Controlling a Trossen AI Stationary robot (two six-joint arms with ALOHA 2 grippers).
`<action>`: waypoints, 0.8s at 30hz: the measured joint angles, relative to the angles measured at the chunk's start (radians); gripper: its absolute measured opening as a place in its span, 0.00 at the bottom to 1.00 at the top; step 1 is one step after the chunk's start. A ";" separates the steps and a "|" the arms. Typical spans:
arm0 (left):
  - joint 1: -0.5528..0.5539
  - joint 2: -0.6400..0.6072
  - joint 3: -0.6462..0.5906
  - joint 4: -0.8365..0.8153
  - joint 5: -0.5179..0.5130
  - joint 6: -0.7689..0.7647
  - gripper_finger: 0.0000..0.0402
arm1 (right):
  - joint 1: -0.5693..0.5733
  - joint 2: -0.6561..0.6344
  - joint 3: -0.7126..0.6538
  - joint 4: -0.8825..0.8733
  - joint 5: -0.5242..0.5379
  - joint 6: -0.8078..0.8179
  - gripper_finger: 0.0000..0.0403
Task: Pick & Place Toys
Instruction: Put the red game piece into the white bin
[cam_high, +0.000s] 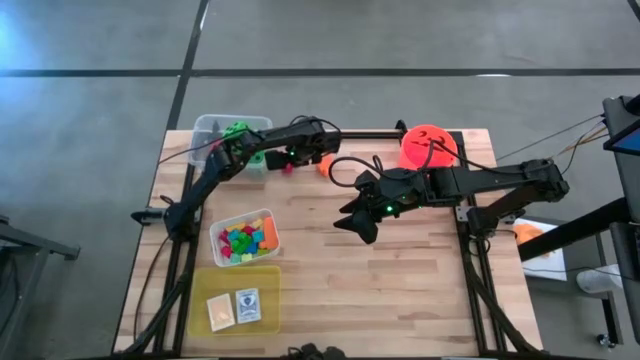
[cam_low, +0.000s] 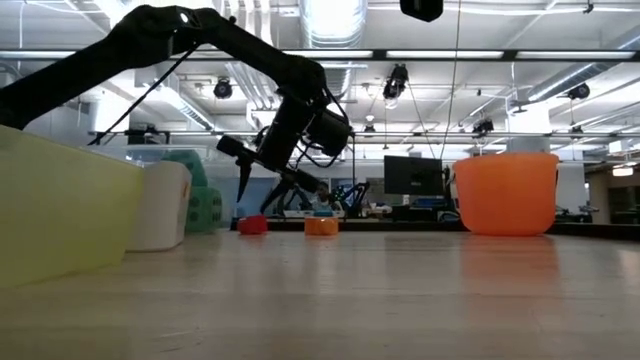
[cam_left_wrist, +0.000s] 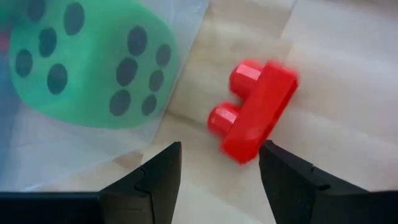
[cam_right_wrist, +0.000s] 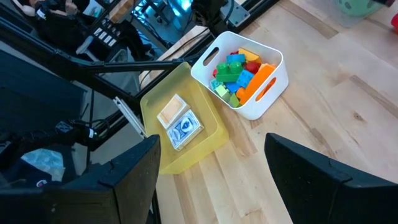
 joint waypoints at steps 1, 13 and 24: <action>0.000 0.000 0.003 0.004 -0.015 0.002 0.51 | 0.000 0.000 0.000 0.000 0.000 0.000 0.70; 0.005 0.000 -0.021 0.025 -0.021 0.033 0.51 | 0.000 0.000 0.000 0.000 0.000 0.000 0.70; -0.001 -0.001 0.004 0.005 0.000 0.025 0.50 | 0.000 0.000 0.000 0.000 0.000 0.000 0.70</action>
